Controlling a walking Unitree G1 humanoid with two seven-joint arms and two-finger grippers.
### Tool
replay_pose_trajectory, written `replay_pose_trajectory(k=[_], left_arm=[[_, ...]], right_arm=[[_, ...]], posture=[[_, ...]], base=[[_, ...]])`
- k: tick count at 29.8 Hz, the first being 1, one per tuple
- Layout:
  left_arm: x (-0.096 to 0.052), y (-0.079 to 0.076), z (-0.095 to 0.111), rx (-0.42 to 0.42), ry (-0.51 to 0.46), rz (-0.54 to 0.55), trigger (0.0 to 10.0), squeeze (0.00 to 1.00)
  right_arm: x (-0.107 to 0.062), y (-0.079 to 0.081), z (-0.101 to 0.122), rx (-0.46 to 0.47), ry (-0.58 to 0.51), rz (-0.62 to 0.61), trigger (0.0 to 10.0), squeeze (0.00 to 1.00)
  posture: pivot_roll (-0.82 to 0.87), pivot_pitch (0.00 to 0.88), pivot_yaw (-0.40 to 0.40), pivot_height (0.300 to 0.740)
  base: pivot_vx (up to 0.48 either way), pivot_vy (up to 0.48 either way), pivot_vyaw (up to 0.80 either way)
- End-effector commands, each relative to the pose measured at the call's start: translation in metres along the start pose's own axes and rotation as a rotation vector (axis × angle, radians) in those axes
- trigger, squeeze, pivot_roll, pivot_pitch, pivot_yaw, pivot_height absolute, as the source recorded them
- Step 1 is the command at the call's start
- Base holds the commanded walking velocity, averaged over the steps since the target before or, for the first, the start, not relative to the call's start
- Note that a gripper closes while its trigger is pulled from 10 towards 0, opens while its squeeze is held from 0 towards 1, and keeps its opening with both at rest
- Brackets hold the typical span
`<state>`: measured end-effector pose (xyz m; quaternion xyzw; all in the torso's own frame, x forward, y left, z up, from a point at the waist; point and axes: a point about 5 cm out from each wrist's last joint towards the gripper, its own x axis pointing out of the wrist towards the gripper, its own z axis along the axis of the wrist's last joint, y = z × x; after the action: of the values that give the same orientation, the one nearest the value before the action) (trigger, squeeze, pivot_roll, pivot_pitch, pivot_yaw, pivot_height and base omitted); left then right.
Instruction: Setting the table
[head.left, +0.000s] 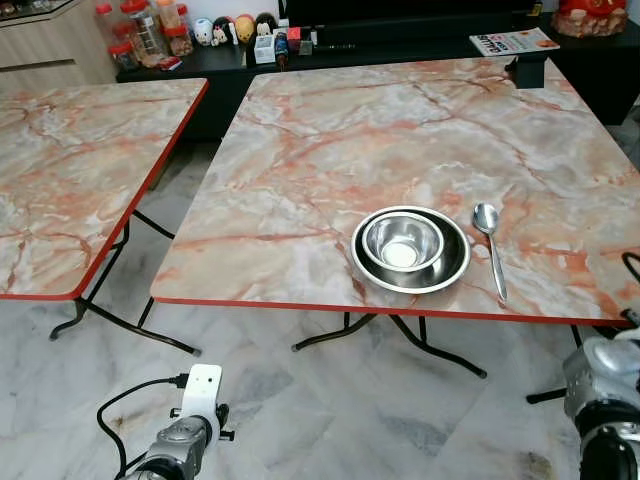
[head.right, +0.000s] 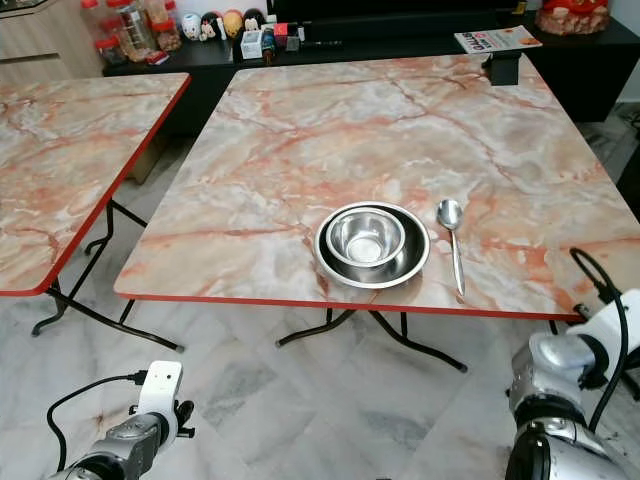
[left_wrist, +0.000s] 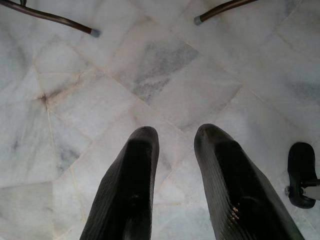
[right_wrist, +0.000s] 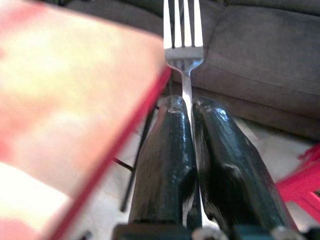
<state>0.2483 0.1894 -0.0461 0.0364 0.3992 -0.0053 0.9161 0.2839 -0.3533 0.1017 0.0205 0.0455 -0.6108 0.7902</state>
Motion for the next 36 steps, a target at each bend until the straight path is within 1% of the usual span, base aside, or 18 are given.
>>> replay_pose_trajectory(k=[1, 5, 6, 7, 8, 9, 11, 12, 14, 16, 18, 21, 25, 32, 33, 34, 35, 36], left_arm=[[-0.001, 0.003, -0.003, 0.007, 0.005, 0.005, 10.0, 0.0], [-0.001, 0.003, -0.003, 0.006, 0.004, 0.006, 10.0, 0.0], [-0.001, 0.003, -0.003, 0.006, 0.004, 0.006, 10.0, 0.0], [-0.001, 0.003, -0.003, 0.005, 0.004, 0.006, 10.0, 0.0], [-0.001, 0.003, -0.003, 0.005, 0.004, 0.006, 10.0, 0.0], [-0.001, 0.003, -0.003, 0.005, 0.004, 0.006, 10.0, 0.0], [-0.001, 0.003, -0.003, 0.006, 0.006, 0.007, 10.0, 0.0], [-0.001, 0.003, -0.003, 0.007, 0.007, 0.008, 10.0, 0.0], [-0.001, 0.003, -0.003, 0.008, 0.008, 0.008, 10.0, 0.0], [-0.001, 0.003, -0.003, 0.008, 0.009, 0.008, 10.0, 0.0], [-0.001, 0.003, -0.003, 0.007, 0.011, 0.009, 10.0, 0.0], [-0.001, 0.003, -0.003, 0.008, 0.012, 0.008, 10.0, 0.0], [-0.001, 0.002, -0.003, 0.009, 0.015, 0.003, 10.0, 0.0], [-0.001, 0.002, -0.003, 0.008, 0.015, -0.001, 10.0, 0.0], [-0.001, 0.002, -0.003, 0.007, 0.015, -0.003, 10.0, 0.0], [-0.001, 0.002, -0.003, 0.007, 0.015, -0.003, 10.0, 0.0], [-0.001, 0.003, -0.004, 0.003, 0.012, -0.006, 10.0, 0.0], [-0.001, 0.003, -0.003, 0.002, 0.008, -0.007, 10.0, 0.0]], right_arm=[[0.002, 0.012, 0.03, 0.061, -0.097, 0.033, 10.0, 0.0], [-0.002, 0.032, 0.055, 0.079, -0.153, 0.138, 10.0, 0.0], [-0.004, 0.039, 0.062, 0.082, -0.165, 0.183, 10.0, 0.0], [-0.01, 0.054, 0.074, 0.079, -0.173, 0.296, 10.0, 0.0], [-0.01, 0.054, 0.074, 0.079, -0.173, 0.296, 10.0, 0.0], [-0.013, 0.06, 0.077, 0.087, -0.168, 0.341, 10.0, 0.0], [-0.027, 0.085, 0.084, 0.064, -0.119, 0.56, 10.0, 0.0], [-0.039, 0.1, 0.088, 0.052, -0.077, 0.696, 10.0, 0.0], [-0.049, 0.111, 0.087, -0.003, -0.047, 0.802, 10.0, 0.0], [-0.057, 0.118, 0.087, -0.042, -0.034, 0.873, 10.0, 0.0], [-0.07, 0.128, 0.086, -0.123, -0.032, 1.005, 10.0, 0.0], [-0.074, 0.131, 0.084, -0.156, -0.026, 1.042, 10.0, 0.0], [-0.072, 0.129, 0.085, -0.172, 0.006, 1.067, 10.0, 0.0], [-0.07, 0.128, 0.088, -0.19, 0.003, 1.1, 10.0, 0.0], [-0.066, 0.125, 0.091, -0.194, -0.003, 1.097, 10.0, 0.0], [-0.066, 0.125, 0.091, -0.194, -0.003, 1.097, 10.0, 0.0], [-0.059, 0.121, 0.095, -0.215, -0.012, 1.099, 10.0, 0.0], [-0.056, 0.119, 0.096, -0.23, -0.013, 1.104, 10.0, 0.0]], posture=[[-0.09, 0.069, 0.109, 0.74], [-0.09, 0.071, 0.107, 0.74], [-0.09, 0.072, 0.104, 0.74], [-0.09, 0.072, 0.104, 0.74], [-0.09, 0.072, 0.104, 0.74], [-0.09, 0.072, 0.104, 0.74], [-0.09, 0.076, 0.101, 0.74], [-0.09, 0.076, 0.101, 0.74], [-0.09, 0.076, 0.101, 0.74], [-0.09, 0.076, 0.101, 0.74], [-0.09, 0.078, 0.095, 0.74], [-0.09, 0.078, 0.095, 0.74], [-0.09, 0.079, 0.095, 0.74], [-0.09, 0.079, 0.095, 0.74], [-0.09, 0.079, 0.098, 0.74], [-0.09, 0.079, 0.098, 0.74], [-0.09, 0.079, 0.099, 0.74], [-0.09, 0.079, 0.099, 0.74]], base=[[0.0, 0.0, 0.0], [0.0, 0.0, 0.0], [0.0, 0.0, 0.0], [0.0, 0.0, 0.0], [0.0, 0.0, 0.0], [0.0, 0.0, 0.0], [0.0, 0.0, 0.0], [0.0, 0.0, 0.0], [0.0, 0.0, 0.0], [0.0, 0.0, 0.0], [0.0, 0.0, 0.0], [0.0, 0.0, 0.0], [0.0, 0.0, 0.0], [0.0, 0.0, 0.0], [0.0, 0.0, 0.0], [0.0, 0.0, 0.0], [0.0, 0.0, 0.0], [0.0, 0.0, 0.0]])
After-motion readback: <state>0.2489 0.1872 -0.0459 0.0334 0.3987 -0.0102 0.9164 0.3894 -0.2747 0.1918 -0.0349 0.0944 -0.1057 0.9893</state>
